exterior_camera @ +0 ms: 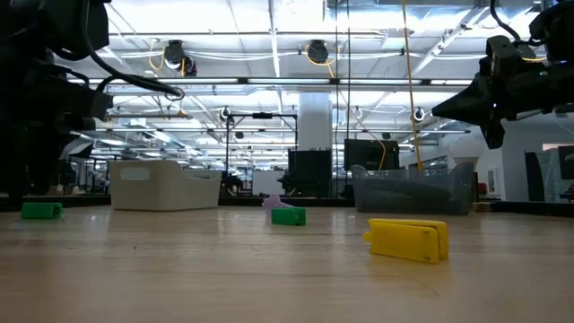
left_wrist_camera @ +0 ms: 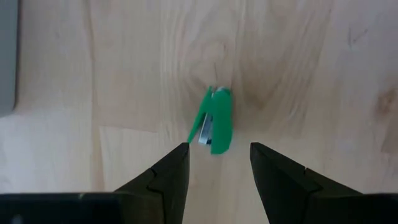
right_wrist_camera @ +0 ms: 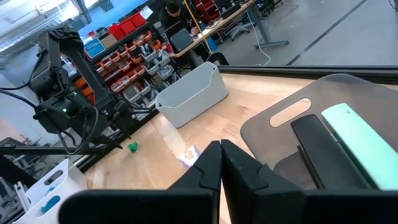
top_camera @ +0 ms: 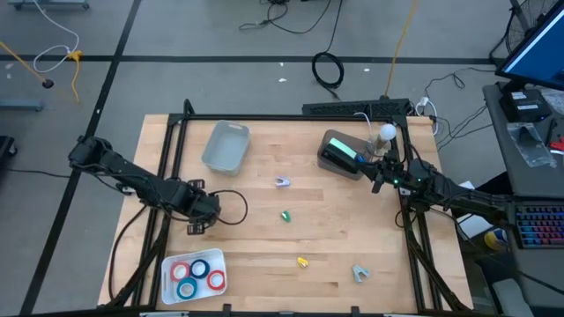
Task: Pick and place Stapler, Stapler remover, tape
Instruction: Put the left green small stapler into the black bin
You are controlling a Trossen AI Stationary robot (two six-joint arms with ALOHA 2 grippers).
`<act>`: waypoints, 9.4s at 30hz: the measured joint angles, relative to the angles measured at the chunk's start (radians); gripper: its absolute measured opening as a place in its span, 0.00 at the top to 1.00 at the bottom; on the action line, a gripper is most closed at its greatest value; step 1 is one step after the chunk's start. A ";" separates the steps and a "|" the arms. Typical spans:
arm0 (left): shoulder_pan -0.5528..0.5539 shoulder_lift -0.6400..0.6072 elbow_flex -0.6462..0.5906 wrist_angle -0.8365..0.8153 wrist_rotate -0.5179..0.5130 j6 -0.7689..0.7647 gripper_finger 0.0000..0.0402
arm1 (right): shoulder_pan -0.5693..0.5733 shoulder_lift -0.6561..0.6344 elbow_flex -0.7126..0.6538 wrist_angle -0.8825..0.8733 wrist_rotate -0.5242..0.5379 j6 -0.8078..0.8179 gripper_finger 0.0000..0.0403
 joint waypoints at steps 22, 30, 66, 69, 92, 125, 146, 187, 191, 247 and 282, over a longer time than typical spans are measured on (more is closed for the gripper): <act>0.014 0.001 -0.045 0.068 -0.017 0.006 0.56 | 0.000 0.000 0.000 0.000 0.001 0.015 1.00; 0.014 0.004 -0.046 0.079 -0.024 -0.001 0.56 | 0.000 0.000 0.000 0.000 0.000 0.015 1.00; 0.014 0.003 -0.099 0.168 -0.041 -0.156 0.56 | 0.000 0.000 0.000 0.000 -0.003 0.015 1.00; 0.014 0.003 -0.099 0.168 -0.013 -0.124 0.56 | 0.000 0.000 0.000 0.000 -0.003 0.015 1.00; 0.014 0.002 -0.099 0.133 0.035 -0.127 0.56 | 0.000 0.000 0.000 0.000 -0.003 0.015 1.00; 0.014 0.002 -0.012 0.142 0.050 -0.256 0.93 | 0.000 0.000 0.000 0.097 -0.007 0.027 1.00; 0.079 0.002 0.014 0.226 -0.016 -0.267 0.98 | 0.000 0.001 0.000 0.163 -0.112 -0.025 0.99; 0.197 0.002 0.014 0.328 -0.080 -0.187 0.91 | 0.000 0.799 0.485 -1.001 -0.317 0.110 0.90; 0.197 0.002 0.014 0.328 -0.087 -0.186 0.91 | 0.000 0.788 0.473 -0.959 -0.317 0.156 0.81; 0.197 0.002 0.013 0.380 -0.167 -0.135 0.91 | 0.000 0.783 0.280 -0.778 -0.349 0.063 0.98; 0.198 0.002 0.013 0.477 -0.166 0.005 0.91 | 0.256 0.867 0.344 -0.549 -0.631 0.392 1.00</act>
